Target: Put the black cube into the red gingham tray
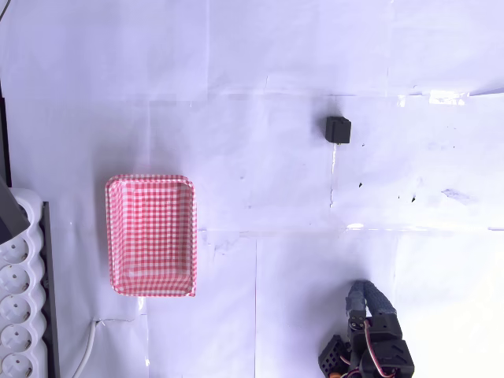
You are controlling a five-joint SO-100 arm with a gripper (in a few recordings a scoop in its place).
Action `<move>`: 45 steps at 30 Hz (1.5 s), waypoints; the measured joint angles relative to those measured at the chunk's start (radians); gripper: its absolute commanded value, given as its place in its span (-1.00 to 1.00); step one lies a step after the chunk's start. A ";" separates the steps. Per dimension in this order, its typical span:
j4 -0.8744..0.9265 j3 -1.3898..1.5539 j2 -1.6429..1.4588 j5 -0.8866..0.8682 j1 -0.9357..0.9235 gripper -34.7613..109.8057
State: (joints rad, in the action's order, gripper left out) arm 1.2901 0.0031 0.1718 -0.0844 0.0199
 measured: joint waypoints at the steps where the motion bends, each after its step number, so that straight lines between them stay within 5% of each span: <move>1: 0.000 0.000 0.000 0.000 0.000 -0.52; 38: -0.021 0.002 0.000 -0.078 0.000 -0.51; 40: -0.126 0.000 -0.044 -0.110 0.015 -0.50; 45: -0.756 0.000 -0.423 -0.064 0.049 -0.35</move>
State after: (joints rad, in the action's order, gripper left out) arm 0.5338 0.0031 -0.2516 -0.1488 0.0690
